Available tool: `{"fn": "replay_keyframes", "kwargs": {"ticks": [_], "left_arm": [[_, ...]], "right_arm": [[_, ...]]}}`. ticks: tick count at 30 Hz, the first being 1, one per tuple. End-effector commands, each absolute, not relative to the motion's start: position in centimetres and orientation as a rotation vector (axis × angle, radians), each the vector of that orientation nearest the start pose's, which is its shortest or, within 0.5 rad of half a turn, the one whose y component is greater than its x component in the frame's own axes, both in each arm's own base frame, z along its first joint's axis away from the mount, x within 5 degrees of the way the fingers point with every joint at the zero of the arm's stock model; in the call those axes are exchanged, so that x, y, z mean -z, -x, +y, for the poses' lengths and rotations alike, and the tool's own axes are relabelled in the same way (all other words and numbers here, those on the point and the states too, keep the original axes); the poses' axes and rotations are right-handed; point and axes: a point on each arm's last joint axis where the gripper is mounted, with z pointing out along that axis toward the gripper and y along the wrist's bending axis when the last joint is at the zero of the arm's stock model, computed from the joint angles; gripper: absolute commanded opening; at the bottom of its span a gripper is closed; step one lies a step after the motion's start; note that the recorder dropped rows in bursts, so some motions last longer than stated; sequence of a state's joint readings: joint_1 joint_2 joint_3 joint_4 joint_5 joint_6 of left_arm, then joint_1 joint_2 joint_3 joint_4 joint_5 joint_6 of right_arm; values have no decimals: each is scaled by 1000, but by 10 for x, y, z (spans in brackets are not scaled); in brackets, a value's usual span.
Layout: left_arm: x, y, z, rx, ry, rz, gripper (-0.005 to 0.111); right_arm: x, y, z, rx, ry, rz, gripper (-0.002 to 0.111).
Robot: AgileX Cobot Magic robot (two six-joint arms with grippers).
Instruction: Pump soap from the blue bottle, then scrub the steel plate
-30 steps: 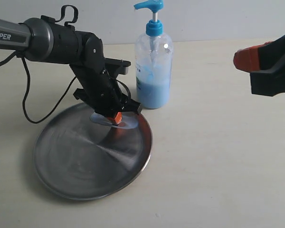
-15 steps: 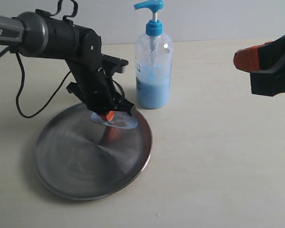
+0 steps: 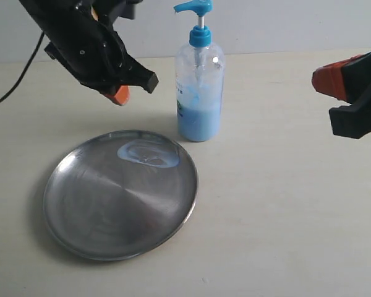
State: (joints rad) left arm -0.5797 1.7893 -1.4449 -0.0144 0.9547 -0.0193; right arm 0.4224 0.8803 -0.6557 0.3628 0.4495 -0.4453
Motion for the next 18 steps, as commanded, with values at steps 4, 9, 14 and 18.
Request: {"fn": "replay_keyframes", "kwargs": {"ticks": [4,9,14,18], "left_arm": [[-311,-270,-174,153,-747,2579,0],[-326,-227,-142,116,-748,2507,0],[-334,-189,-117,145,-725,2431,0],[-339,-160,-98,174,-699,2349,0]], "right_arm": [[-303,-154,84,-323,691,2048,0],[-303,-154,84,-324,687,2046,0],[-303,-154,84,-324,689,2049,0],[-303,-154,84,-324,689,2049,0]]}}
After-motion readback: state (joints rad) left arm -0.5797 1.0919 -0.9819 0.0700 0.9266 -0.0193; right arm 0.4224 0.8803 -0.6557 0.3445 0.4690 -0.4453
